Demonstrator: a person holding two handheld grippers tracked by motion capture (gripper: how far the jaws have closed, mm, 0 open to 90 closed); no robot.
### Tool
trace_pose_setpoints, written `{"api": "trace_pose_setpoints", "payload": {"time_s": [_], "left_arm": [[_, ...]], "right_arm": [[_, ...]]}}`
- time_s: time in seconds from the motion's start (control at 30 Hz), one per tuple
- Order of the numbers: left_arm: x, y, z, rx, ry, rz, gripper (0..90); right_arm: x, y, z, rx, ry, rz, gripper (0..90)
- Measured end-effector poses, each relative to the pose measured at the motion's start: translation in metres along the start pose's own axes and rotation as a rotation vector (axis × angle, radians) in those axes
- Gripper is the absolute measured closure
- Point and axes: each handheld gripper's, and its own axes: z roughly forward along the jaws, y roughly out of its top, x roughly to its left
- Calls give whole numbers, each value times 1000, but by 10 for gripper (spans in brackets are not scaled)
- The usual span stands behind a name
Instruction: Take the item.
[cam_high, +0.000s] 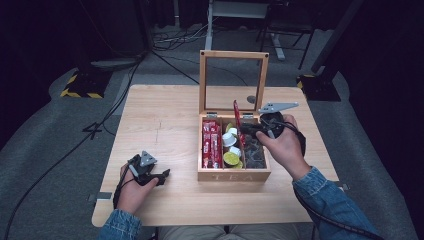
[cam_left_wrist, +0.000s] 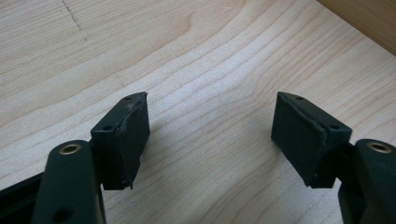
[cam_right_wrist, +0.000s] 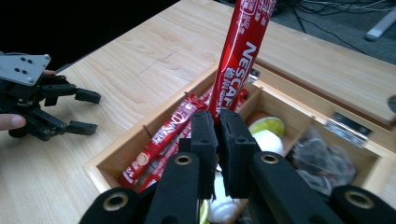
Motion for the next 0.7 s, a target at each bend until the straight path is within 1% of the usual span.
{"api": "trace_pose_setpoints", "payload": {"time_s": [0.07,0.3,0.4,0.47,0.53,0.7], "left_arm": [[0,0,0,0,0,0,283],[0,0,0,0,0,-2,283],[0,0,0,-1,0,-2,283],[0,0,0,0,0,-2,283],[0,0,0,0,0,-2,283],[0,0,0,0,0,-3,283]], "right_arm": [[-4,-3,-7,-6,-7,10,849],[-15,-8,-26,-24,-35,17,848],[-20,-12,-33,-34,-34,-4,848],[-23,-16,-39,-34,-45,-17,848],[-26,-22,-44,-40,-51,-13,848],[-36,-34,-54,-46,-91,-19,848]]}}
